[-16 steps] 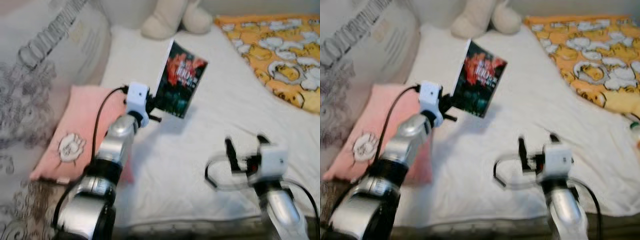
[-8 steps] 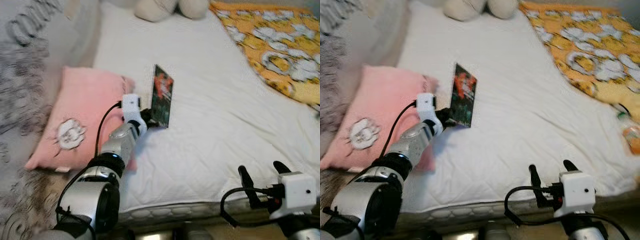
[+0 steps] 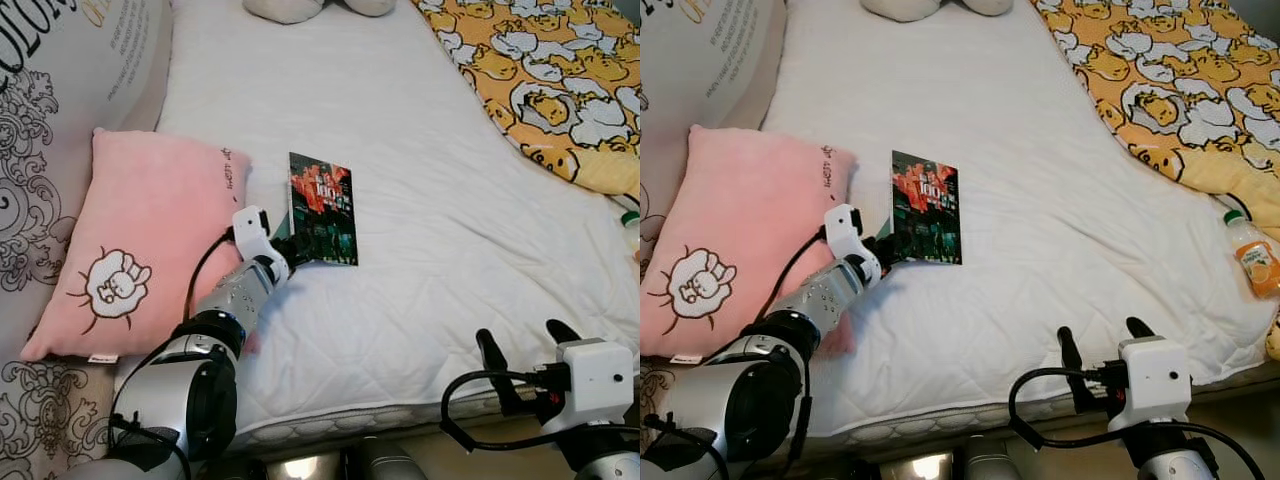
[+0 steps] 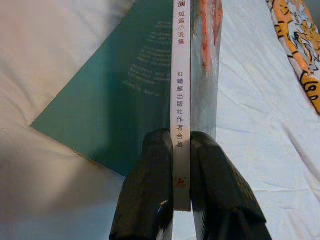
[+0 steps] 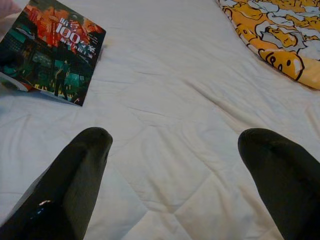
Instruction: Clean up the room
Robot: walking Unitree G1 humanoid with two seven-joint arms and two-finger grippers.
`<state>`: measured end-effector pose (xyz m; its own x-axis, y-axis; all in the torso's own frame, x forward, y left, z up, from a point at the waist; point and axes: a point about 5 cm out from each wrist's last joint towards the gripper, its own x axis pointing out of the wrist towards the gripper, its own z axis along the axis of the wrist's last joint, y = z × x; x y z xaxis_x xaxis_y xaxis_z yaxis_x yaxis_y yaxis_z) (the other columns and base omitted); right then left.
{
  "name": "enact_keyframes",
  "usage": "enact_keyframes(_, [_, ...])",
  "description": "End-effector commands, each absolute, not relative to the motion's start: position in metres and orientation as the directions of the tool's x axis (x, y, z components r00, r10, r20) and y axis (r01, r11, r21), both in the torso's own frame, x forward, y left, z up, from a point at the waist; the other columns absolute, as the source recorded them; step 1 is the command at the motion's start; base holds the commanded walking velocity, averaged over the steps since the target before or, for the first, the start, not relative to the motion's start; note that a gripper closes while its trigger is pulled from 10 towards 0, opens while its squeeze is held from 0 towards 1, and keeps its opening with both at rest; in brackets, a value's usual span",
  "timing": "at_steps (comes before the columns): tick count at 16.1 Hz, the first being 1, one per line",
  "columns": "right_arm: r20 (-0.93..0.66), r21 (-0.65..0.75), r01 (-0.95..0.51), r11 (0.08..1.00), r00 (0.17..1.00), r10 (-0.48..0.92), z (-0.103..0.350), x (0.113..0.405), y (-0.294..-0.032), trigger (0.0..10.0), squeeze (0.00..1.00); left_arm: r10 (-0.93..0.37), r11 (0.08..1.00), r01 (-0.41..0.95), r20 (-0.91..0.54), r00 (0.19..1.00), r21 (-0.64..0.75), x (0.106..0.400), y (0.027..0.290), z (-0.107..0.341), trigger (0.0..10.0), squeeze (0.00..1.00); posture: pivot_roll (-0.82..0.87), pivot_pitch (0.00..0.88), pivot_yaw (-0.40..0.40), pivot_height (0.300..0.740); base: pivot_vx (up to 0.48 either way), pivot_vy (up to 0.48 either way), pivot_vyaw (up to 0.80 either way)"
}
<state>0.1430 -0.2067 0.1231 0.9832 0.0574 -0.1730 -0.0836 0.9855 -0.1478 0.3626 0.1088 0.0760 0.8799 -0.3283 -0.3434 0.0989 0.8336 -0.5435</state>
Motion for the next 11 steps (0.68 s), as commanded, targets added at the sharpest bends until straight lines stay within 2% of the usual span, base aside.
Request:
enact_keyframes(1, [-0.179,-0.148,-0.088,0.985,0.982,0.061,0.124,0.142,-0.207,10.0,0.0,-0.331,0.861,0.127,-0.352,0.875,-0.493,0.363,0.104,0.077,10.0,0.0,-0.34,0.177,-0.029,0.736,0.0,0.0,0.0])
enact_keyframes(2, [-0.18,-0.147,-0.087,0.985,0.982,0.06,0.124,0.142,-0.207,10.0,0.0,-0.335,0.867,0.158,-0.316,0.887,-0.473,0.368,0.101,0.086,10.0,0.0,-0.34,0.173,-0.028,0.736,0.0,0.0,0.0])
enact_keyframes(4, [-0.184,-0.142,-0.086,0.986,0.981,0.06,0.122,0.142,-0.205,10.0,0.0,-0.366,0.898,0.312,-0.135,0.921,-0.31,0.38,0.09,0.128,10.0,0.0,-0.33,0.167,-0.024,0.736,0.0,0.0,0.0])
enact_keyframes(5, [-0.186,-0.14,-0.087,0.986,0.981,0.06,0.121,0.143,-0.204,10.0,0.0,-0.379,0.914,0.358,-0.088,0.921,-0.188,0.381,0.088,0.137,10.0,0.0,-0.33,0.165,-0.024,0.736,0.0,0.0,0.0])
enact_keyframes(6, [-0.188,-0.138,-0.088,0.987,0.98,0.061,0.119,0.143,-0.203,10.0,0.0,-0.399,0.907,0.383,-0.071,0.914,-0.176,0.38,0.085,0.143,10.0,0.0,-0.32,0.162,-0.022,0.736,0.0,0.0,0.0])
enact_keyframes(8, [-0.192,-0.132,-0.094,0.987,0.979,0.068,0.117,0.145,-0.202,10.0,0.0,-0.45,0.864,0.417,-0.06,0.891,-0.282,0.377,0.082,0.151,10.0,0.0,-0.31,0.157,-0.022,0.736,0.0,0.0,0.0])
enact_keyframes(10, [-0.194,-0.132,-0.097,0.987,0.979,0.071,0.115,0.147,-0.202,10.0,0.0,-0.43,0.814,0.342,-0.089,0.899,-0.469,0.378,0.091,0.153,10.0,0.0,-0.31,0.151,-0.022,0.736,0.0,0.0,0.0])
enact_keyframes(11, [-0.194,-0.132,-0.098,0.986,0.978,0.071,0.115,0.147,-0.202,10.0,0.0,-0.424,0.807,0.329,-0.094,0.901,-0.491,0.378,0.093,0.153,10.0,0.0,-0.31,0.151,-0.023,0.736,0.0,0.0,0.0])
